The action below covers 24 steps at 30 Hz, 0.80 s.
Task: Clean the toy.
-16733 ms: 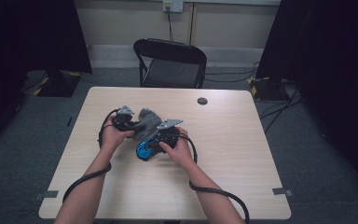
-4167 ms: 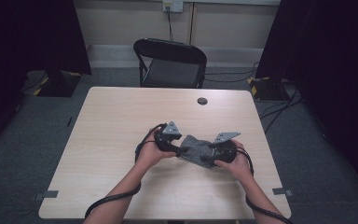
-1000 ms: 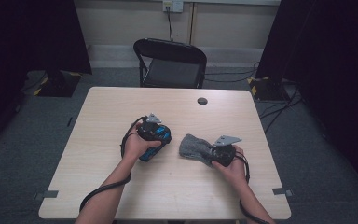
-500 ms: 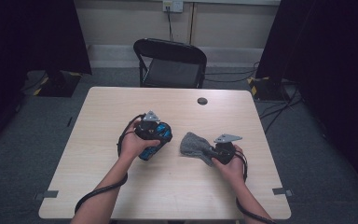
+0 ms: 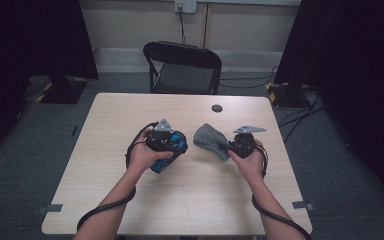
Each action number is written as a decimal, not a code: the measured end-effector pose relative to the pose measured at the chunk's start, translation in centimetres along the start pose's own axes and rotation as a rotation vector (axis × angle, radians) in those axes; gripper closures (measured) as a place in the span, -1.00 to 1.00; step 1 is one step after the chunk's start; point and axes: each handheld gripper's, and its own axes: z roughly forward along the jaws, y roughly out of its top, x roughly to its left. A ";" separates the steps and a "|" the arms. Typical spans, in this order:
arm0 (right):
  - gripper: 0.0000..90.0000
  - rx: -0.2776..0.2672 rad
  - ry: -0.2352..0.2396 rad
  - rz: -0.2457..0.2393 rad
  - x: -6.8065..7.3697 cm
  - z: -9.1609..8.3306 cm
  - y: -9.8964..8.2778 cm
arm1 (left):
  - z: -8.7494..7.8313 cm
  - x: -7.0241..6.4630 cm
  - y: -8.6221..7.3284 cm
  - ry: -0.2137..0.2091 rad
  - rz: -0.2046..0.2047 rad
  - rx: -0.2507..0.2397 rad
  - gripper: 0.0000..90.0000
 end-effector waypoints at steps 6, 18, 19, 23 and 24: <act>0.68 -0.016 -0.017 -0.013 1.0 0.5 2.5 | 0.3 -0.7 0.2 -0.010 0.017 0.003 -0.43; 0.68 0.021 0.057 -0.064 3.7 1.9 4.2 | 0.5 -0.6 0.1 0.011 0.016 -0.002 -0.43; 0.68 0.021 0.057 -0.064 3.7 1.9 4.2 | 0.5 -0.6 0.1 0.011 0.016 -0.002 -0.43; 0.68 0.025 0.079 -0.076 3.9 1.9 3.9 | 0.5 -0.3 -0.1 0.028 0.011 0.004 -0.43; 0.68 0.025 0.085 -0.081 4.0 1.9 3.9 | 0.4 -0.1 -0.2 0.029 0.008 0.002 -0.43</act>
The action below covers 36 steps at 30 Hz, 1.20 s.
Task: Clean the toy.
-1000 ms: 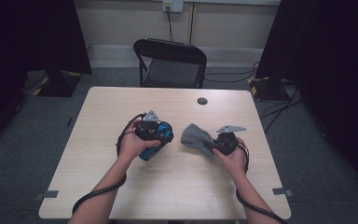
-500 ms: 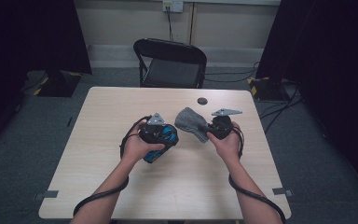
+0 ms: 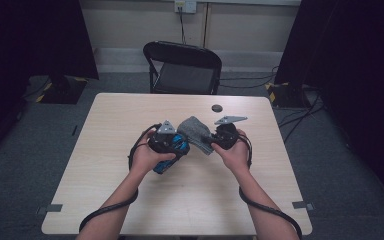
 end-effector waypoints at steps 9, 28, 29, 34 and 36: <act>0.68 0.001 0.051 -0.025 0.4 -0.5 -0.8 | -0.2 1.1 -0.1 0.050 -0.003 0.022 -0.43; 0.68 -0.019 0.113 -0.063 1.3 -1.8 -1.7 | -0.7 2.7 -0.3 0.102 -0.034 0.041 -0.43; 0.68 -0.022 0.114 -0.064 1.3 -1.9 -1.8 | -0.8 2.8 -0.3 0.107 -0.035 0.041 -0.43; 0.68 -0.017 0.127 -0.075 1.4 -2.3 -2.2 | -1.2 3.3 -0.3 0.110 -0.055 0.027 -0.43; 0.68 -0.017 0.130 -0.070 1.2 -2.5 -2.5 | -1.3 3.5 -0.3 0.116 -0.057 0.026 -0.43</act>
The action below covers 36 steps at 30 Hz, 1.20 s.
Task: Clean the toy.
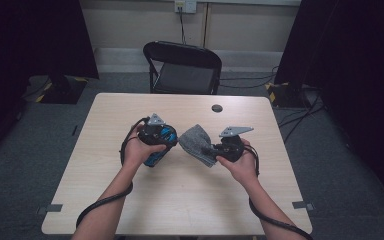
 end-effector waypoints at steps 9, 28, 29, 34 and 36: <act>0.68 -0.006 -0.040 0.036 -1.2 -1.5 -0.6 | -0.3 0.0 0.2 -0.010 -0.005 -0.012 -0.43; 0.68 -0.009 -0.139 0.086 -3.8 -0.7 2.1 | -0.2 -2.7 0.5 -0.090 0.049 -0.027 -0.43; 0.68 -0.009 -0.139 0.086 -3.8 -0.7 2.1 | -0.2 -2.7 0.5 -0.090 0.049 -0.027 -0.43; 0.68 -0.003 -0.147 0.075 -3.7 -0.1 2.9 | -0.2 -3.0 0.5 -0.103 0.052 -0.025 -0.43; 0.68 -0.004 -0.147 0.073 -3.7 0.0 3.1 | -0.2 -3.1 0.6 -0.106 0.056 -0.023 -0.43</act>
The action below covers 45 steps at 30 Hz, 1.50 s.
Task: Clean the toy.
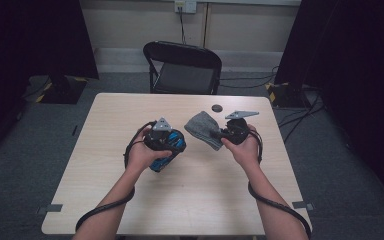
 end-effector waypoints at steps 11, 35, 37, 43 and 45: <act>0.68 0.002 0.015 -0.014 1.4 1.2 1.0 | 0.3 -0.8 0.7 -0.011 0.023 0.000 -0.43; 0.68 -0.009 0.115 -0.054 3.0 1.3 0.5 | 0.7 0.2 0.4 0.031 0.000 0.034 -0.43; 0.68 -0.017 0.125 -0.048 3.0 1.1 0.3 | 0.7 0.4 0.3 0.037 -0.007 0.034 -0.43; 0.68 -0.020 0.143 -0.047 2.9 0.9 -0.1 | 0.5 0.7 0.2 0.048 -0.009 0.043 -0.43; 0.68 -0.021 0.144 -0.046 2.9 0.8 -0.4 | 0.5 0.9 0.1 0.053 -0.011 0.045 -0.43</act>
